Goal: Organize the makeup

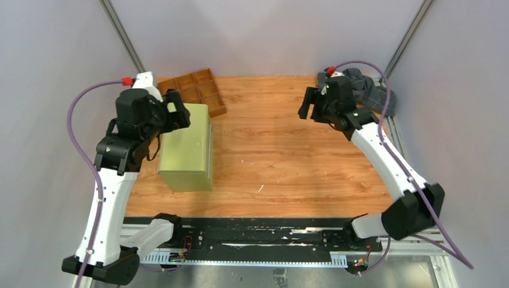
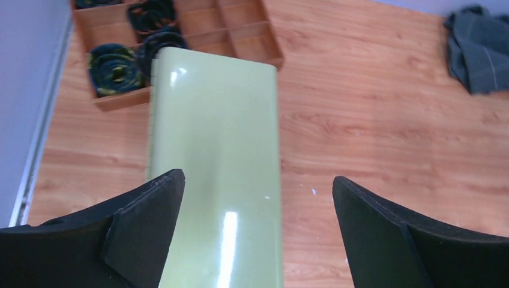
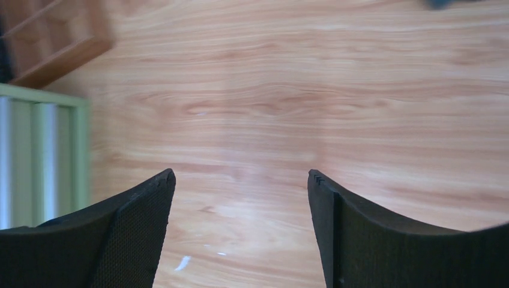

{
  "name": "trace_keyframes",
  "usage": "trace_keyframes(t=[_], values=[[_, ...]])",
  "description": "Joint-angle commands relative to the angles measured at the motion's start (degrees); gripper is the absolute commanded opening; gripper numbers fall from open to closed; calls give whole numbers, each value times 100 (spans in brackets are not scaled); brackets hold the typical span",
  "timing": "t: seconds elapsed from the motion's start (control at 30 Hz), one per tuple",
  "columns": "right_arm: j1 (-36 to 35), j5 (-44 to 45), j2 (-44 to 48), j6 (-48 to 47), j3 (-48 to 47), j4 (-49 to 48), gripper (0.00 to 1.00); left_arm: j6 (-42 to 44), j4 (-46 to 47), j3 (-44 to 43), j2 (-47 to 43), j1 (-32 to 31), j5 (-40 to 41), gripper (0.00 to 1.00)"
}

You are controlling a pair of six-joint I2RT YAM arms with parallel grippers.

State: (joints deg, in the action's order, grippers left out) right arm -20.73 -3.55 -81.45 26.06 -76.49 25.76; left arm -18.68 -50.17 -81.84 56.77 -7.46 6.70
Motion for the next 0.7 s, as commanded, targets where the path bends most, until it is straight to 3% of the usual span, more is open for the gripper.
trace_keyframes(t=[0.0, 0.1, 0.23, 0.43, 0.67], values=[[60, 2754, 810, -1012, -142, 1342, 84, -162, -169, -165, 251, -1280, 1025, 98], [76, 3451, 1335, -1195, -31, 1374, 86, -376, -127, -156, 506, -2208, 1357, 98], [78, 3613, 1959, -1201, 185, 1412, 86, -444, 27, 19, 777, -3102, 1627, 98], [70, 3795, 2478, -1098, 566, 1373, 86, -426, 873, 831, 332, -3244, 1044, 98], [69, 3929, 2552, -1015, 721, 1258, 84, -376, 1216, 1339, -113, -3244, 1247, 98]])
